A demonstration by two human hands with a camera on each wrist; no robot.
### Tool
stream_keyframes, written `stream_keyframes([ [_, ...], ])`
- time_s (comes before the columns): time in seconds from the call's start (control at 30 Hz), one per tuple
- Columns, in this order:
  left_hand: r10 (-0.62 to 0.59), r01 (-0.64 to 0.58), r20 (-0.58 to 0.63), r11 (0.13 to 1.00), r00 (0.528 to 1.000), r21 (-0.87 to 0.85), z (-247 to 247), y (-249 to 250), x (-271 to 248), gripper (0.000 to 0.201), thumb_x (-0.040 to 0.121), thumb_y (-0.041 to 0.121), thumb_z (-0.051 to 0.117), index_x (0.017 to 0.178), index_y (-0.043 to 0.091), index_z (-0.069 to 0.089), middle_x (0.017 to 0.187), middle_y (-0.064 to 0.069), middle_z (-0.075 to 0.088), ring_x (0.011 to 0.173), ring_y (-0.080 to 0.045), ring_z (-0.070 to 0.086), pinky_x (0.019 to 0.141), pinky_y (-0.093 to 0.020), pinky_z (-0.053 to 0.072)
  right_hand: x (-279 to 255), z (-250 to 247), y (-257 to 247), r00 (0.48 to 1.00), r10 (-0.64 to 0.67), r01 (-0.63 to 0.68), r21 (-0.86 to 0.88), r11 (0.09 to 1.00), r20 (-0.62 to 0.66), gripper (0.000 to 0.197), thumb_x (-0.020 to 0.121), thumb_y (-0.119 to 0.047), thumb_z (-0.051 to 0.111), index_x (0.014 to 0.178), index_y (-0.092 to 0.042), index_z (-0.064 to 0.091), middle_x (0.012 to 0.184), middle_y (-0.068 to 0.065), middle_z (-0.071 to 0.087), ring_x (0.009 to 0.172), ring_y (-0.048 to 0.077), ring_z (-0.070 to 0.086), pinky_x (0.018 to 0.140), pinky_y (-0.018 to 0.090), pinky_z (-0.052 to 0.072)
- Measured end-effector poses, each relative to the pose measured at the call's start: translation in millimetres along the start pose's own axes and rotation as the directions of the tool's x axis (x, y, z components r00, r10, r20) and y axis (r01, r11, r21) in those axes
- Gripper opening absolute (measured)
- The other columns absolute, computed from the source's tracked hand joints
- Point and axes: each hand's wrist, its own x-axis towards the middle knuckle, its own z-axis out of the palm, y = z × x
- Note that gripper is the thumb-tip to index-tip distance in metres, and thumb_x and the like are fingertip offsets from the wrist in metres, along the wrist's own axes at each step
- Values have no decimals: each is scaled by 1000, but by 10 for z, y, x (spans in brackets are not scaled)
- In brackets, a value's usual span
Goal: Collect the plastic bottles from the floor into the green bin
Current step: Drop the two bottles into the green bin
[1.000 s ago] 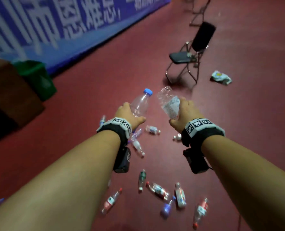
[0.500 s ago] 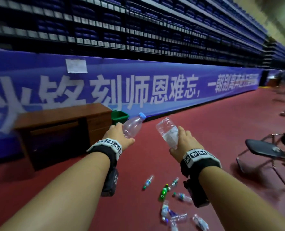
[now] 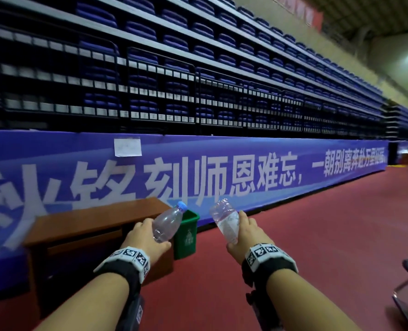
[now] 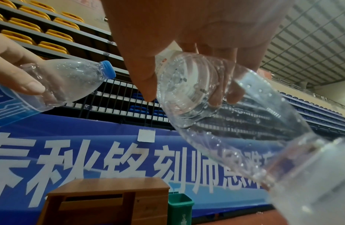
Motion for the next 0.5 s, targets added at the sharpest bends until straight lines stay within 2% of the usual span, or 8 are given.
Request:
stream_keyframes([
  [0.17, -12, 10, 34, 999, 999, 49, 226, -166, 534, 64, 71, 45, 77, 124, 23, 49, 120, -1, 53, 108, -21, 59, 91, -34, 50, 501, 375, -110, 998, -15, 15, 9, 1000, 68, 88, 81, -31, 62, 152, -22, 12, 139, 7, 40, 120, 31, 54, 93, 45, 50],
  [0.27, -20, 18, 46, 999, 999, 38, 455, -225, 844, 64, 71, 46, 77, 124, 24, 48, 121, -1, 53, 107, -21, 59, 91, -35, 51, 839, 623, -49, 996, -21, 21, 5, 1000, 91, 87, 81, -31, 63, 151, -22, 12, 139, 8, 41, 119, 32, 55, 91, 44, 50],
  [0.5, -71, 70, 22, 996, 997, 52, 996, -186, 1900, 64, 73, 44, 77, 125, 22, 47, 122, -2, 51, 109, -22, 57, 93, -36, 50, 2037, 1133, 158, 989, -73, 71, 15, 997, 126, 81, 83, -35, 63, 149, -23, 17, 136, 8, 43, 113, 31, 58, 86, 44, 53],
])
